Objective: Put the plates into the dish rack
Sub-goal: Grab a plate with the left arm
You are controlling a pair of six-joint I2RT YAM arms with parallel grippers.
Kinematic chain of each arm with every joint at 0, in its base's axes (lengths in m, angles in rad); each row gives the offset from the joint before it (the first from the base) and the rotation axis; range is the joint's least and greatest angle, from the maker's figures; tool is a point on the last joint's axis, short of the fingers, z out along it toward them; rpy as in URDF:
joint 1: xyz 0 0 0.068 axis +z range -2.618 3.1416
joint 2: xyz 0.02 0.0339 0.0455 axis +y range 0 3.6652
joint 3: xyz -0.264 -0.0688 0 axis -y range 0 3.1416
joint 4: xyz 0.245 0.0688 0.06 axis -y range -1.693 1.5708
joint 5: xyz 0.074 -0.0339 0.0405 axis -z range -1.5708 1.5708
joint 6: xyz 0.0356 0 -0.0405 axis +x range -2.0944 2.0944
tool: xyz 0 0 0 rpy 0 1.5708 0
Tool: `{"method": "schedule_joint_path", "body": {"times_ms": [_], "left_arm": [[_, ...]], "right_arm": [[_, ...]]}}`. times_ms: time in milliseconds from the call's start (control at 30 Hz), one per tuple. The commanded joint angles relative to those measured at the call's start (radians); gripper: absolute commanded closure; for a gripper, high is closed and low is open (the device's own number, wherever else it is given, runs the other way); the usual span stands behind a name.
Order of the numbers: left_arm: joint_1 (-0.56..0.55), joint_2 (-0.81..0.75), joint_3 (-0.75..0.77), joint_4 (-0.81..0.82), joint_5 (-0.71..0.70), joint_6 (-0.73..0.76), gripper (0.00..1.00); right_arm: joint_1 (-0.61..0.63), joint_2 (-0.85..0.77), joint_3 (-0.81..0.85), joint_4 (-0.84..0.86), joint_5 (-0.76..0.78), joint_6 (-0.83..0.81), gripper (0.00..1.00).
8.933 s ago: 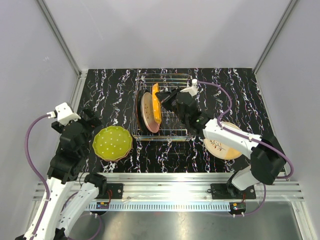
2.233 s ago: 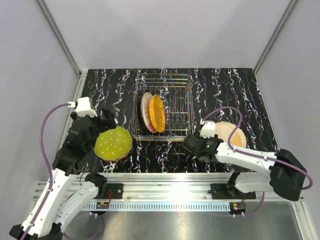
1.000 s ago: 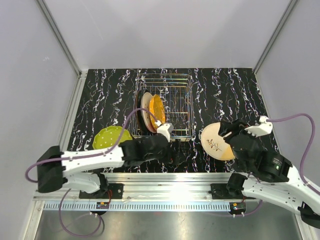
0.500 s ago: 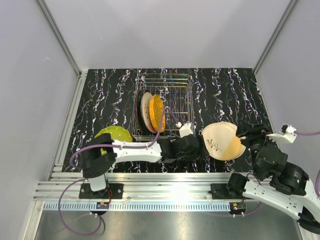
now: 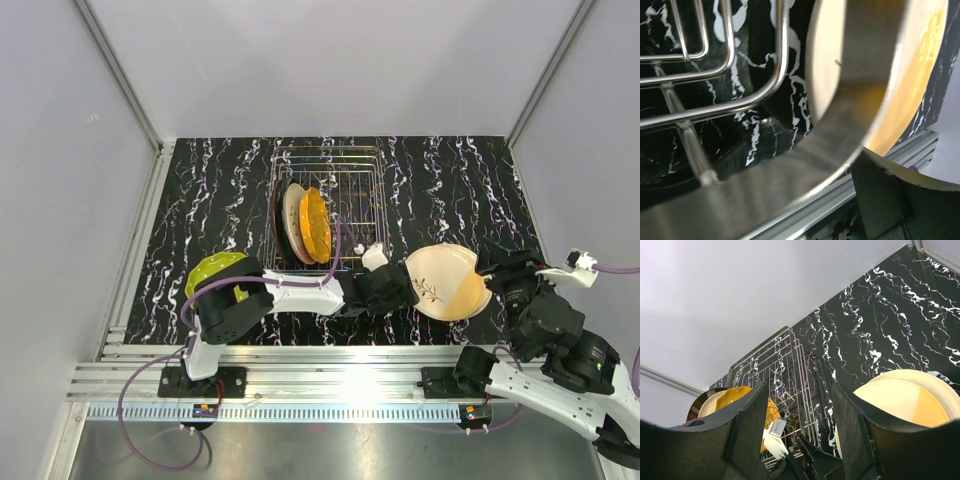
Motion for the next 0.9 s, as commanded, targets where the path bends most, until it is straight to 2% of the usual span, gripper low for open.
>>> {"method": "schedule_joint_path", "body": {"times_ms": [0, 467, 600, 800, 833, 867], "left_arm": [[0.029, 0.027, 0.069, 0.051, -0.074, 0.006, 0.18], [0.035, 0.102, 0.089, 0.091, -0.091, -0.045, 0.41], [0.032, 0.118, 0.095, 0.103, -0.097, -0.053, 0.55], [0.024, 0.098, 0.091, 0.07, -0.157, -0.059, 0.61], [0.023, 0.09, 0.091, 0.047, -0.172, -0.057, 0.67], [0.021, 0.078, 0.091, 0.039, -0.18, -0.053, 0.69]], "right_arm": [[0.002, -0.009, -0.005, 0.051, 0.048, -0.039, 0.39], [0.002, -0.017, -0.027, 0.085, 0.056, -0.062, 0.39], [0.002, -0.019, -0.03, 0.085, 0.059, -0.061, 0.39], [0.004, -0.026, -0.018, 0.069, 0.062, -0.061, 0.39], [0.002, -0.028, -0.017, 0.068, 0.057, -0.061, 0.39], [0.004, -0.029, -0.014, 0.065, 0.056, -0.061, 0.4]]}}
